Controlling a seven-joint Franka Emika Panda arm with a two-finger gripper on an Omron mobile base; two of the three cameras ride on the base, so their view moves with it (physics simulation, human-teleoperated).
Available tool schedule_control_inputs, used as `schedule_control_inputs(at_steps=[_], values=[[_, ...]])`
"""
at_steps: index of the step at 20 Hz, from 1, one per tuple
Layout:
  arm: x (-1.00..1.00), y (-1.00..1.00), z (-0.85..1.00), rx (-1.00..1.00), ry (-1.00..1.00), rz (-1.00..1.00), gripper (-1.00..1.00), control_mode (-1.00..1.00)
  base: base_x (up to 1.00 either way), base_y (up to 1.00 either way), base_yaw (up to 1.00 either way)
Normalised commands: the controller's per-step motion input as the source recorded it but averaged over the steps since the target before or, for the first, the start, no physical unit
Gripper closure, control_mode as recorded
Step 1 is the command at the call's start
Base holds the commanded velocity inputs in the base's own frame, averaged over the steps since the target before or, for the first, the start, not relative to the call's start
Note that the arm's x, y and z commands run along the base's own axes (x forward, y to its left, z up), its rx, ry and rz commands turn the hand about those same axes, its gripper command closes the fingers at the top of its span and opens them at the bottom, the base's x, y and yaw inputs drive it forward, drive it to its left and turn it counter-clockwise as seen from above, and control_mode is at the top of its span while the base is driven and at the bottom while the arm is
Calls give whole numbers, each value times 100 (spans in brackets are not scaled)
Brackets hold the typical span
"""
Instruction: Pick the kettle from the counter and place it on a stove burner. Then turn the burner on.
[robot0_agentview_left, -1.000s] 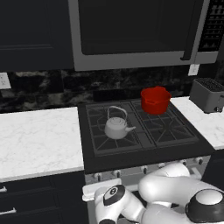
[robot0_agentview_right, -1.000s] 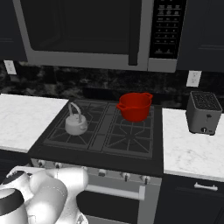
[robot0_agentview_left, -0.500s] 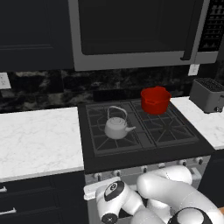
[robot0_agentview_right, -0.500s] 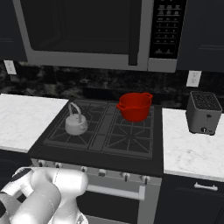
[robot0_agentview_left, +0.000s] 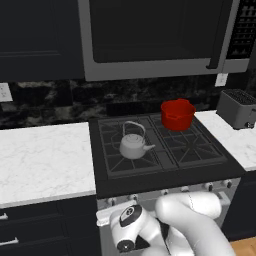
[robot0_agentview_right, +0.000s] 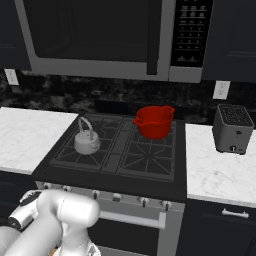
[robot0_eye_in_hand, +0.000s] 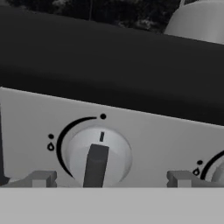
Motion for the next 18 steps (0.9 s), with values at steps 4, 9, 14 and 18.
schedule_control_inputs(at_steps=[4,9,14,18], values=[[23,2,-13,0,0,0,-100,-100,0,0,0],[8,19,-7,0,-1,0,-100,-100,0,0,0],[0,17,2,0,-12,0,-100,-100,0,0,0],[0,8,16,0,-11,0,-100,-100,0,0,0]])
